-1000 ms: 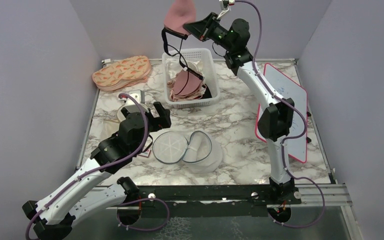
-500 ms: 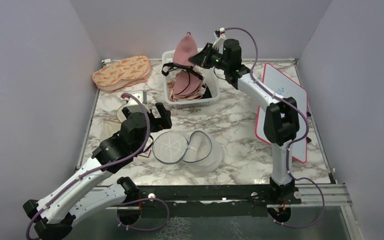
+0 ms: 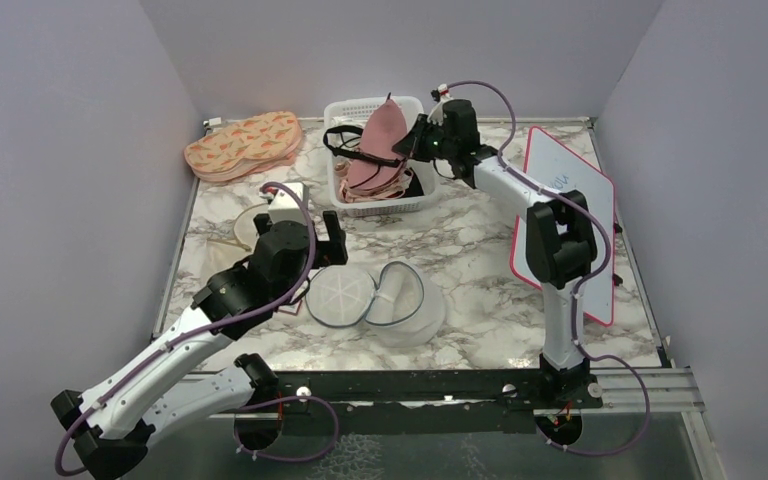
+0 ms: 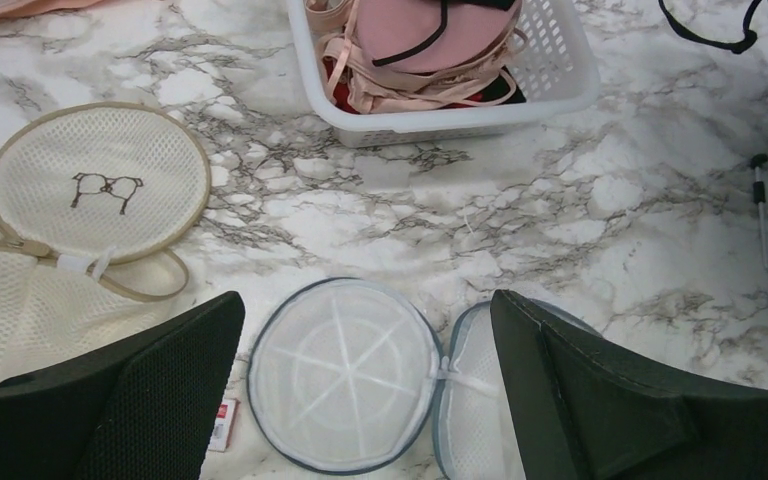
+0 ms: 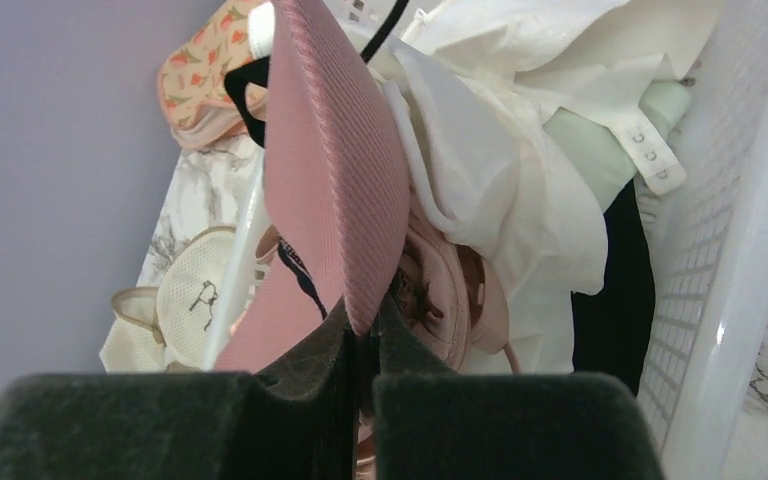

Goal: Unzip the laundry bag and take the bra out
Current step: Place the bra in the bin.

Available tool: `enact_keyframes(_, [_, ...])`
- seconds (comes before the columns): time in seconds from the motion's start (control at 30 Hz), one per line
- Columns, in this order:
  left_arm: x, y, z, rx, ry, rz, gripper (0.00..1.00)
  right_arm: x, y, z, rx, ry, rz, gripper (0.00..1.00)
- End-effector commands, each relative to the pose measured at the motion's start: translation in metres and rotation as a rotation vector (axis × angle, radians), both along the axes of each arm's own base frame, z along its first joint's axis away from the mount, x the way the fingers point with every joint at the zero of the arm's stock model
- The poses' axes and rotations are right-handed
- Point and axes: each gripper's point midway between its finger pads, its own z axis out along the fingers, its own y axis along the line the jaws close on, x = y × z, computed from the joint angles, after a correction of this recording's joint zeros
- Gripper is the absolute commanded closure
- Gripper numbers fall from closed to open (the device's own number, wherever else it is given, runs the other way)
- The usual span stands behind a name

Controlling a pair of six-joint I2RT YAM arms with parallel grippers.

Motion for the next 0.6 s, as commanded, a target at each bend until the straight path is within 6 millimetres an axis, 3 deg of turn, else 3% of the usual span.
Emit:
enact_keyframes(0.0, [0.002,-0.001,-0.002,0.151,0.060,-0.051,0.12,-0.002,0.006,-0.040,-0.009,0.055,0.060,0.98])
enact_keyframes(0.07, [0.004,-0.007,-0.009,0.186,0.111,-0.098,0.11,-0.005,0.006,-0.054,-0.013,0.081,0.062,0.96])
enact_keyframes(0.13, [0.005,-0.018,-0.027,0.180,0.190,-0.141,0.10,-0.007,0.004,-0.063,-0.035,0.099,0.061,0.88])
enact_keyframes(0.2, [0.003,-0.027,-0.044,0.126,0.258,-0.164,0.10,-0.006,-0.001,-0.060,-0.064,0.095,0.047,0.82])
enact_keyframes(0.37, [-0.012,-0.036,-0.081,0.000,0.361,-0.143,0.09,-0.008,-0.007,-0.019,-0.102,0.036,0.049,0.62])
enact_keyframes(0.57, [-0.030,-0.018,-0.108,-0.073,0.403,-0.044,0.07,-0.032,-0.016,0.035,-0.111,-0.033,0.090,0.27])
